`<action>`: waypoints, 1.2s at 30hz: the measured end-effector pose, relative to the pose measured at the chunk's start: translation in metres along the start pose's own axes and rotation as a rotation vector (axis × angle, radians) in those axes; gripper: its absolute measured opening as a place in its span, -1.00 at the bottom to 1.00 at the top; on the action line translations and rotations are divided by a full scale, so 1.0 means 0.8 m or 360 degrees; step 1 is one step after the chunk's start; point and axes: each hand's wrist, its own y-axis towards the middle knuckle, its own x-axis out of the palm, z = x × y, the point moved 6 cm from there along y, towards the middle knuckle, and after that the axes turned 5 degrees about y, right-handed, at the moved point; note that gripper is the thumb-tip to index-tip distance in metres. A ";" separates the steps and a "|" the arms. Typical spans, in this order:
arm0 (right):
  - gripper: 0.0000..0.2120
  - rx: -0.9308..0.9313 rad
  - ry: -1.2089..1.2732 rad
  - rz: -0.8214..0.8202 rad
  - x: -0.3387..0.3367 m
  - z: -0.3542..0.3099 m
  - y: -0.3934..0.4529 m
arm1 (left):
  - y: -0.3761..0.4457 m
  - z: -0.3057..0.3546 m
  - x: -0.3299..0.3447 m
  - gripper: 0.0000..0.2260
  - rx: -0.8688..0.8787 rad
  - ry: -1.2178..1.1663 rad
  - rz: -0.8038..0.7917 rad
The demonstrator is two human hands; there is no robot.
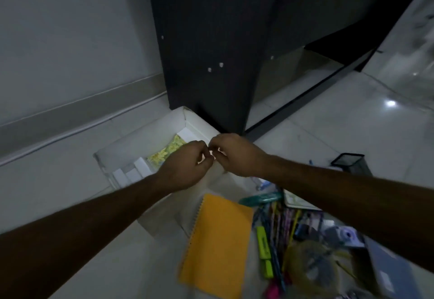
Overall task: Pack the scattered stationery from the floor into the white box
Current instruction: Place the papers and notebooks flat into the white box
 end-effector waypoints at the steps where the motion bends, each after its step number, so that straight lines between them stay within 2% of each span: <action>1: -0.86 -0.0019 -0.0027 0.0030 -0.015 0.009 -0.025 | -0.001 0.022 0.001 -0.86 0.0108 0.0038 0.0044; 4: -0.89 0.0133 -0.0090 0.0095 -0.043 0.068 -0.094 | -0.002 0.083 0.026 -0.89 0.0417 0.0135 -0.0079; 7: -0.84 0.0560 -0.0015 0.0216 -0.049 0.162 -0.152 | 0.000 0.133 0.067 -0.90 0.0648 0.0242 -0.0354; 10: -0.64 0.0925 0.0007 0.0193 -0.040 0.243 -0.201 | 0.016 0.174 0.119 -0.82 0.0752 0.0341 -0.0565; 12: -0.45 0.1049 -0.0090 0.0102 -0.032 0.274 -0.223 | 0.041 0.197 0.162 -0.72 0.0724 0.0393 -0.0661; 14: -0.28 0.1081 -0.0217 0.0028 -0.022 0.286 -0.235 | 0.075 0.212 0.203 -0.60 0.0623 0.0428 -0.0725; 16: -0.22 0.1069 -0.0260 -0.0041 -0.008 0.292 -0.242 | 0.106 0.225 0.237 -0.51 0.0528 0.0515 -0.0727; 18: -0.26 0.1042 -0.0240 -0.0033 0.006 0.296 -0.249 | 0.128 0.226 0.265 -0.40 0.0463 0.0661 -0.0723; 21: -0.37 0.0980 -0.0178 0.0022 0.017 0.299 -0.256 | 0.141 0.212 0.299 -0.13 0.0347 0.0773 -0.0854; 23: -0.39 0.0933 -0.0119 0.0035 0.017 0.299 -0.259 | 0.145 0.206 0.306 -0.06 0.0329 0.0890 -0.0808; 25: -0.35 0.0901 -0.0065 0.0012 0.016 0.296 -0.264 | 0.149 0.209 0.302 -0.15 0.0369 0.0943 -0.0674; 27: -0.36 0.0917 -0.0151 0.0081 0.008 0.292 -0.270 | 0.153 0.215 0.297 -0.39 0.0394 0.0763 -0.0623; 30: -0.43 0.0960 -0.0359 0.0450 -0.022 0.285 -0.288 | 0.150 0.219 0.281 -0.75 0.0318 0.0358 -0.0734; 33: -0.44 0.0992 -0.0293 0.0694 -0.054 0.281 -0.304 | 0.133 0.225 0.245 -0.81 0.0278 0.0071 -0.0832; 36: -0.38 0.1144 -0.0074 0.0858 -0.074 0.275 -0.312 | 0.102 0.214 0.187 -0.81 0.0134 -0.0183 -0.0809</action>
